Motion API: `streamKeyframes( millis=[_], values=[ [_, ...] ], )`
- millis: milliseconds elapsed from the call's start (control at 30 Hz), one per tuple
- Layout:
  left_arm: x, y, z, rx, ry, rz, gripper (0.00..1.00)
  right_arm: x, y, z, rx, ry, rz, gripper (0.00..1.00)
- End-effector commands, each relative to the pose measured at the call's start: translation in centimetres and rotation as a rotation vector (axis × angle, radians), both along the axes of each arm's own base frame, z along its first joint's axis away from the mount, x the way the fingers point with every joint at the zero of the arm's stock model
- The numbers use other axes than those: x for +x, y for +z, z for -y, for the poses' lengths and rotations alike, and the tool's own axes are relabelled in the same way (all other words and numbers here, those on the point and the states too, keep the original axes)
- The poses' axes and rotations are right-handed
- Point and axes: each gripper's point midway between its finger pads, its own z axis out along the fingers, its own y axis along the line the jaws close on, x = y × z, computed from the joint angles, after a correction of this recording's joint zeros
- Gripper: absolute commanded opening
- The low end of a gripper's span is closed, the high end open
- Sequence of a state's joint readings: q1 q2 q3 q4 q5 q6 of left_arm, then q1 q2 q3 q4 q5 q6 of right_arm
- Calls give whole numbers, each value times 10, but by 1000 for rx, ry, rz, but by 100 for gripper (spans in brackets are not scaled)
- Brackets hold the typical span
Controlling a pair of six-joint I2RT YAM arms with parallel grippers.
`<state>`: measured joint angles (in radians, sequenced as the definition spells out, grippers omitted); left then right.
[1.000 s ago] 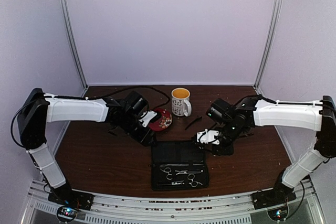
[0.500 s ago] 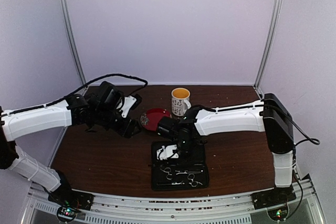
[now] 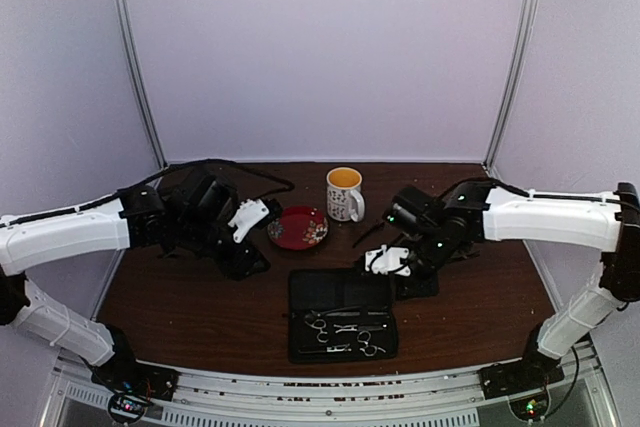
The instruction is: Sort the hair-cutting tools
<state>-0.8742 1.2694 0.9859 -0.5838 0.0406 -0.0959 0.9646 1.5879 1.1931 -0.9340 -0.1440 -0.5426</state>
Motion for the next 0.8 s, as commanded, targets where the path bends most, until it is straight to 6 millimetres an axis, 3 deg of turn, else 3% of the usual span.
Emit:
streamKeyframes(
  millis=[0,200,400,600,767],
  values=[
    [-4,7,37,-17,-179,1,48,22,19,12,187,-104,43,36],
    [-8,-21,86,88,-272,-31,42,56,31,37,326,-257,38,37],
    [-23,-48,122,178,-338,-50,37,66,36,47,325,-286,98,37],
    [-38,-77,133,282,-386,-64,35,72,28,52,301,-317,112,37],
    [-39,-88,137,321,-376,-59,34,71,26,51,294,-314,104,37]
  ],
)
